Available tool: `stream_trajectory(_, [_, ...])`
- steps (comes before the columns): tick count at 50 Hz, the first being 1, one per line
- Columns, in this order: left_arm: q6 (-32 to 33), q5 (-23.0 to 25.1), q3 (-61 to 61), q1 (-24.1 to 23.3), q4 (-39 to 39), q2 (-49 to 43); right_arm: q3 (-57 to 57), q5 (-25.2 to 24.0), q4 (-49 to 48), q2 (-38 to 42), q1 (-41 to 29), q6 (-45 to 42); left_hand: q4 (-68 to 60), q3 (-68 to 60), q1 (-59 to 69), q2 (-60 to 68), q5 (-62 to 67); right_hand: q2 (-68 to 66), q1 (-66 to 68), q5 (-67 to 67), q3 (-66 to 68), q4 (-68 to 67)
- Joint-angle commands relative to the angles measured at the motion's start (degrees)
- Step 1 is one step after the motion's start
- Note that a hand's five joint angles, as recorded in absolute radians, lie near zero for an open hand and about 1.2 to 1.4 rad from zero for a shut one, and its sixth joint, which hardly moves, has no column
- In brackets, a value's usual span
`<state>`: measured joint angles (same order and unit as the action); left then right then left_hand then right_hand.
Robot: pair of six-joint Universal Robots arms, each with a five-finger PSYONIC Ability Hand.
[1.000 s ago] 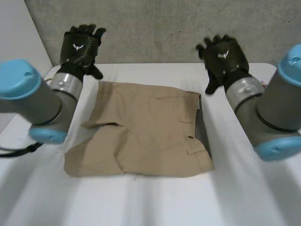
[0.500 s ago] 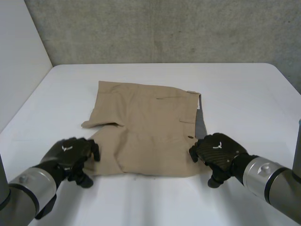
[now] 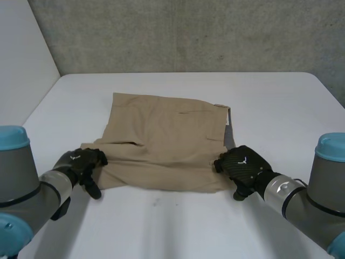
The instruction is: Fold the shorts.
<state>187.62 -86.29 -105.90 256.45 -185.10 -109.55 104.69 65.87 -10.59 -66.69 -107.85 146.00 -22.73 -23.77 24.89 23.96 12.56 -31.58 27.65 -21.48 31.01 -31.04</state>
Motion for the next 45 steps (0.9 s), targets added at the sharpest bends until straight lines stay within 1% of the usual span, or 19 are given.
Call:
stream_trajectory(1, [0.12,-1.16,4.03,-0.16,-1.66,-4.26,-2.91,2.50,-1.19,2.53,0.01,0.08,-1.27,-0.24,-0.89,0.05,1.45,-4.74,8.68,-4.84,5.31,-5.28])
stream_trajectory(5, [0.12,-2.30,5.08,-0.33,-2.01,-4.88,-4.14,3.91,-2.16,3.50,-0.25,0.08,-1.27,-0.24,-0.89,0.05,1.45,-6.93,10.87,-7.03,7.50,-7.47])
stream_trajectory(13, [0.38,-2.57,5.61,-0.51,-4.38,-6.11,-6.34,4.44,-2.60,6.22,-1.92,0.43,-1.78,-0.74,-0.38,0.56,1.95,-10.12,14.06,-10.22,10.69,-10.66])
stream_trajectory(18, [3.18,-2.57,5.52,-0.69,-6.76,-6.46,-7.92,4.70,-2.69,7.45,-2.98,0.78,-2.11,-1.07,-0.05,0.89,2.29,-14.66,18.60,-14.76,15.23,-15.21])
stream_trajectory(22, [6.70,-2.74,5.44,-0.86,-8.17,-6.99,-8.98,5.93,-2.77,7.81,-4.56,0.96,-2.79,-1.75,0.63,1.57,2.96,-31.61,35.54,-31.70,32.18,-32.15])
stream_trajectory(23, [7.32,-2.75,5.44,-0.95,-8.26,-6.99,-9.50,6.46,-3.21,7.81,-4.82,1.39,-2.79,-1.75,0.63,1.57,2.96,-46.15,50.08,-46.24,46.72,-46.69])
stream_trajectory(24, [8.54,-2.57,5.44,-1.04,-8.34,-7.08,-9.68,6.81,-3.47,7.81,-4.91,1.83,-2.96,-1.92,0.79,1.73,3.13,-48.40,52.33,-48.49,48.97,-48.94])
stream_trajectory(26, [9.25,-2.48,5.44,-1.04,-8.43,-7.08,-10.03,7.51,-4.09,7.63,-4.91,2.80,-3.46,-2.42,1.30,2.24,3.64,-48.42,52.35,-48.52,48.99,-48.96])
stream_trajectory(31, [9.70,-2.48,5.52,-1.04,-8.61,-7.26,-10.56,11.81,-4.53,6.41,-4.48,7.01,-4.13,-3.09,1.97,2.91,4.31,-48.42,52.35,-48.52,48.99,-48.96])
stream_trajectory(35, [9.78,-2.39,5.61,-0.95,-9.75,-7.08,-10.04,14.71,-4.01,4.82,-4.21,10.17,-13.35,-12.31,11.19,12.13,13.53,-48.42,52.35,-48.52,48.99,-48.96])
stream_trajectory(39, [9.70,-2.31,5.00,-1.04,-10.10,-6.99,-9.07,16.39,-3.74,4.12,-4.21,11.94,-19.59,-18.55,17.43,18.36,19.76,-48.42,52.35,-48.52,48.99,-48.96])
stream_trajectory(45, [9.61,-1.95,4.38,-1.39,-10.10,-6.64,-8.36,16.75,-2.69,3.15,-4.12,13.87,-41.44,-40.40,39.28,40.22,41.62,-48.42,52.35,-48.52,48.99,-48.96])
